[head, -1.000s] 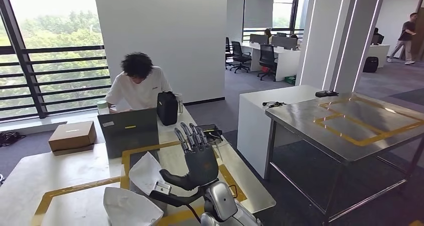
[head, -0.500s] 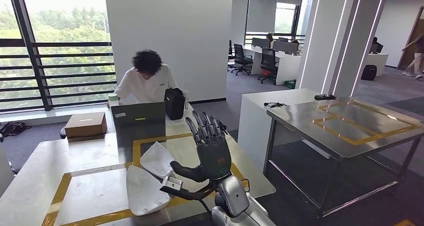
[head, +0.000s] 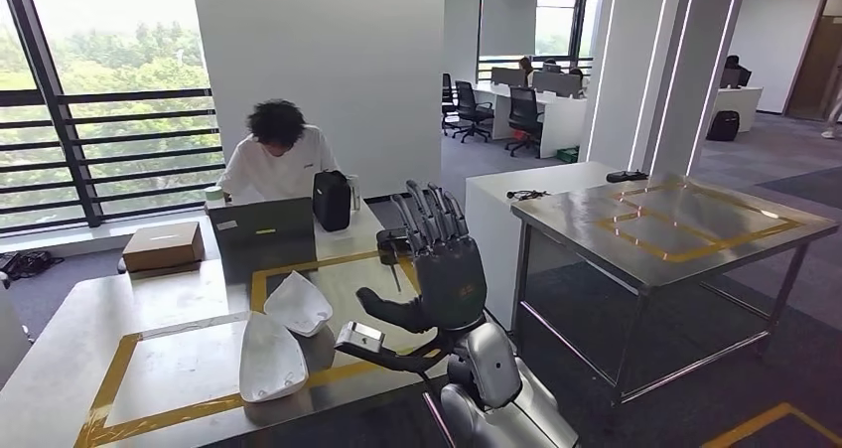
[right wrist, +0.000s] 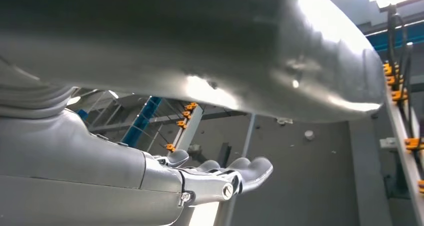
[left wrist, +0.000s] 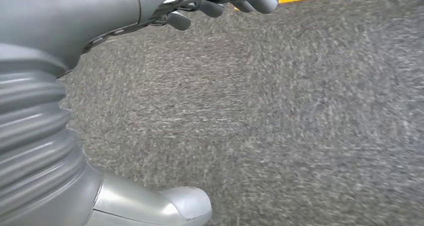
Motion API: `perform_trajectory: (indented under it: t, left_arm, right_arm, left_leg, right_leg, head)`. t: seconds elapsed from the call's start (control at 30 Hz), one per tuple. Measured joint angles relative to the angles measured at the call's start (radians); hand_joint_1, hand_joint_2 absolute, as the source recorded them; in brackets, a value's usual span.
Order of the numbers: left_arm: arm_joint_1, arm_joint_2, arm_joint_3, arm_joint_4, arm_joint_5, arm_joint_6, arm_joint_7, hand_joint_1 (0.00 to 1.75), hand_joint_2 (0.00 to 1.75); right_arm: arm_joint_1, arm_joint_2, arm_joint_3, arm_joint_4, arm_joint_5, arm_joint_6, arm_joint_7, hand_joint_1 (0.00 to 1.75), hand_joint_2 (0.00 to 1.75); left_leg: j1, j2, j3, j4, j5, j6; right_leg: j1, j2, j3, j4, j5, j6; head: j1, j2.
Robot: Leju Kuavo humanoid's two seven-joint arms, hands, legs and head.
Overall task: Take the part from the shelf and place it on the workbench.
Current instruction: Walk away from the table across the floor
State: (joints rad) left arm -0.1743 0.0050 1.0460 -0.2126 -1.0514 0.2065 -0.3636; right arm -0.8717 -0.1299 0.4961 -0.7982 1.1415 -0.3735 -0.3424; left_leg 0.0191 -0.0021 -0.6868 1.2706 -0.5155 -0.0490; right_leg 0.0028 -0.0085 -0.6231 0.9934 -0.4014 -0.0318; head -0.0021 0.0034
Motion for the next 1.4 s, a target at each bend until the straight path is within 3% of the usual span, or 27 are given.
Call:
perform_trajectory:
  t: [0.07,0.13,0.23,0.27,0.3,0.37,0.4,0.43,0.47,0.5,0.53,0.6,0.63,0.67,0.73,0.77,0.83,0.9,0.93,0.97,1.0,1.07,1.13,1.2,1.3,1.4]
  left_arm:
    - [-0.005,0.000,0.000,-0.001,-0.001,0.000,-0.001,0.00,1.75]
    - [-0.009,0.000,-0.001,-0.001,-0.002,0.000,-0.002,0.00,1.75]
    - [-0.009,0.000,-0.001,-0.002,-0.002,0.000,-0.002,0.00,1.75]
    - [-0.010,0.000,-0.001,-0.002,-0.002,0.000,-0.002,0.00,1.75]
    - [-0.010,0.000,-0.001,-0.002,-0.002,0.000,-0.001,0.00,1.75]
    - [-0.010,0.000,-0.001,-0.002,-0.002,0.000,0.000,0.00,1.75]
    - [-0.009,-0.001,-0.001,-0.002,-0.002,0.000,-0.001,0.00,1.31]
    - [-0.009,-0.001,-0.001,-0.002,-0.002,0.000,-0.001,0.00,0.87]
    - [-0.008,-0.002,-0.001,-0.002,-0.002,0.000,-0.002,0.00,0.44]
    - [-0.008,-0.003,-0.001,-0.002,-0.002,0.000,-0.003,0.00,0.00]
    - [-0.008,-0.004,-0.001,-0.002,-0.002,0.000,-0.004,0.00,0.00]
    - [-0.008,-0.007,-0.001,-0.002,-0.002,0.000,-0.006,0.00,0.00]
    - [-0.008,-0.008,-0.001,-0.002,-0.002,0.000,-0.007,0.00,0.00]
    - [-0.007,-0.010,-0.001,-0.002,0.000,0.000,-0.007,0.00,0.00]
    - [-0.004,-0.012,-0.001,-0.001,0.002,0.000,-0.007,0.00,0.00]
    - [-0.002,-0.013,-0.001,-0.001,0.003,0.000,-0.007,0.00,0.00]
    - [0.000,-0.014,-0.001,0.000,0.003,0.001,-0.010,0.00,0.00]
    - [0.001,-0.014,-0.002,0.000,0.001,0.002,-0.015,0.00,0.00]
    - [0.001,-0.015,-0.003,0.000,-0.001,0.003,-0.017,0.00,0.00]
    - [0.002,-0.016,-0.004,0.000,-0.002,0.003,-0.018,0.00,0.00]
    - [0.003,-0.016,-0.006,0.000,-0.002,0.003,-0.019,0.00,0.00]
    - [0.003,-0.016,-0.007,0.000,-0.002,0.003,-0.021,0.00,0.00]
    - [0.002,-0.017,-0.008,0.000,0.000,0.003,-0.024,0.00,0.87]
    - [0.003,-0.019,-0.008,0.000,0.003,0.003,-0.026,0.00,1.75]
    - [0.004,-0.024,-0.008,0.000,0.006,0.005,-0.028,0.00,1.75]
    - [0.004,-0.028,-0.008,0.000,0.009,0.006,-0.030,0.00,1.75]
  right_arm:
    - [0.000,-0.007,-0.002,-0.016,0.001,0.003,0.000,0.00,0.00]
    - [-0.001,-0.013,-0.006,-0.029,0.003,0.003,0.000,0.00,0.00]
    - [0.000,-0.018,-0.012,-0.036,0.009,0.003,0.000,0.00,0.00]
    - [0.000,-0.021,-0.014,-0.037,0.010,0.003,0.000,0.00,0.00]
    - [0.001,-0.025,-0.015,-0.037,0.011,0.003,0.000,0.00,0.00]
    - [0.003,-0.029,-0.017,-0.037,0.012,0.002,0.000,0.00,0.00]
    - [0.007,-0.030,-0.017,-0.037,0.012,0.002,-0.001,0.00,0.00]
    - [0.012,-0.031,-0.017,-0.037,0.012,0.001,-0.001,0.00,0.00]
    - [0.017,-0.031,-0.017,-0.037,0.012,-0.001,-0.001,0.00,0.00]
    - [0.021,-0.032,-0.018,-0.037,0.011,-0.003,-0.001,0.00,0.00]
    - [0.023,-0.033,-0.018,-0.038,0.011,-0.004,0.000,0.00,0.00]
    - [0.027,-0.035,-0.021,-0.046,0.009,-0.004,0.007,0.00,0.00]
    - [0.029,-0.036,-0.025,-0.050,0.008,-0.001,0.013,0.00,0.00]
    - [0.033,-0.037,-0.029,-0.054,0.002,0.009,0.019,0.00,0.00]
    - [0.040,-0.037,-0.041,-0.055,-0.025,0.047,0.031,0.00,0.00]
    - [0.042,-0.036,-0.049,-0.055,-0.046,0.073,0.034,0.00,0.00]
    - [0.047,-0.035,-0.072,-0.049,-0.092,0.114,0.033,0.00,0.00]
    - [0.054,-0.035,-0.101,-0.033,-0.140,0.138,0.022,0.00,0.00]
    - [0.058,-0.035,-0.116,-0.022,-0.162,0.144,0.017,0.00,0.00]
    - [0.063,-0.035,-0.130,-0.011,-0.185,0.149,0.012,0.00,0.00]
    - [0.068,-0.035,-0.145,-0.001,-0.207,0.153,0.007,0.00,0.00]
    - [0.072,-0.034,-0.175,0.014,-0.248,0.159,-0.001,0.00,0.00]
    - [0.070,-0.032,-0.204,0.023,-0.280,0.163,-0.003,0.00,0.00]
    - [0.067,-0.027,-0.223,0.030,-0.298,0.160,0.003,0.00,0.00]
    - [0.061,-0.020,-0.242,0.035,-0.310,0.144,0.014,0.00,0.00]
    - [0.057,-0.012,-0.250,0.037,-0.313,0.126,0.018,0.00,0.00]
  left_leg:
    - [0.001,0.000,0.103,-0.130,0.014,-0.001]
    - [-0.003,-0.003,0.164,-0.222,-0.008,0.011]
    - [-0.007,-0.003,0.154,-0.236,0.000,0.041]
    - [-0.006,-0.001,0.146,-0.237,0.010,0.050]
    - [-0.005,0.001,0.136,-0.239,0.022,0.058]
    - [-0.004,0.003,0.108,-0.238,0.047,0.065]
    - [-0.005,0.004,0.091,-0.238,0.060,0.066]
    - [-0.005,0.004,0.075,-0.237,0.072,0.065]
    - [-0.005,0.004,0.060,-0.237,0.084,0.065]
    - [-0.005,0.004,0.046,-0.237,0.095,0.063]
    - [-0.006,0.004,0.035,-0.236,0.105,0.061]
    - [-0.007,0.003,0.020,-0.238,0.125,0.054]
    - [-0.006,0.002,0.018,-0.240,0.133,0.048]
    - [-0.004,0.002,0.017,-0.243,0.142,0.041]
    - [-0.003,0.002,0.017,-0.253,0.156,0.026]
    - [-0.003,0.001,0.011,-0.249,0.145,0.021]
    - [-0.002,0.000,-0.014,-0.184,0.072,0.013]
    - [-0.002,0.000,-0.046,-0.058,-0.016,0.005]
    - [-0.002,0.000,-0.054,-0.004,-0.032,0.002]
    - [-0.002,0.000,-0.049,0.023,-0.028,0.000]
    - [-0.001,0.001,-0.027,0.013,-0.008,-0.001]
    - [-0.001,0.001,0.065,-0.103,0.022,0.001]
    - [-0.005,0.000,0.141,-0.215,0.012,0.013]
    - [-0.008,-0.002,0.155,-0.244,0.001,0.028]
    - [-0.009,-0.001,0.147,-0.246,0.006,0.041]
    - [-0.011,-0.001,0.143,-0.244,0.015,0.047]
  right_leg:
    - [-0.002,0.000,-0.028,0.015,0.015,0.010]
    - [-0.001,-0.001,-0.042,0.026,0.027,0.023]
    - [-0.003,-0.001,-0.049,0.026,0.041,0.042]
    - [-0.005,0.001,-0.058,0.039,0.023,0.049]
    - [-0.007,0.002,-0.072,0.072,-0.014,0.055]
    - [-0.009,0.004,-0.114,0.194,-0.114,0.064]
    - [-0.009,0.004,-0.131,0.261,-0.149,0.067]
    - [-0.009,0.005,-0.135,0.307,-0.162,0.067]
    - [-0.009,0.005,-0.123,0.323,-0.155,0.065]
    - [-0.008,0.006,-0.091,0.299,-0.133,0.062]
    - [-0.006,0.007,-0.040,0.242,-0.111,0.055]
    - [0.002,0.007,0.064,0.099,-0.107,0.040]
    - [0.006,0.007,0.094,0.050,-0.114,0.032]
    - [0.009,0.007,0.103,0.025,-0.122,0.025]
    - [0.009,0.007,0.095,0.012,-0.104,0.013]
    - [0.007,0.006,0.091,0.006,-0.090,0.006]
    - [0.001,0.004,0.074,-0.006,-0.062,-0.005]
    - [0.001,0.004,0.049,-0.007,-0.040,-0.008]
    - [0.001,0.003,0.036,-0.007,-0.031,-0.007]
    - [0.000,0.002,0.024,-0.006,-0.022,-0.005]
    - [0.000,0.001,0.012,-0.003,-0.014,-0.002]
    - [-0.001,-0.002,-0.010,0.006,-0.001,0.006]
    - [0.000,-0.003,-0.025,0.019,0.006,0.015]
    - [0.003,-0.003,-0.030,0.024,0.005,0.019]
    - [0.003,-0.002,-0.030,0.018,0.008,0.009]
    - [0.002,-0.001,-0.032,0.008,0.033,0.020]
  head:
    - [0.000,0.000]
    - [0.000,0.000]
    - [0.002,0.000]
    - [0.002,0.000]
    - [0.003,0.000]
    - [0.004,0.000]
    - [0.005,0.000]
    - [0.005,0.000]
    - [0.006,0.000]
    - [0.007,0.000]
    - [0.007,0.000]
    - [0.007,0.000]
    - [0.008,0.000]
    - [0.007,0.000]
    - [0.007,0.000]
    - [0.006,0.000]
    - [0.003,0.000]
    - [0.000,0.000]
    - [-0.001,0.000]
    - [-0.001,0.000]
    - [-0.002,0.000]
    - [-0.002,0.000]
    - [-0.001,0.000]
    - [0.001,0.000]
    - [0.002,0.000]
    - [0.003,0.000]
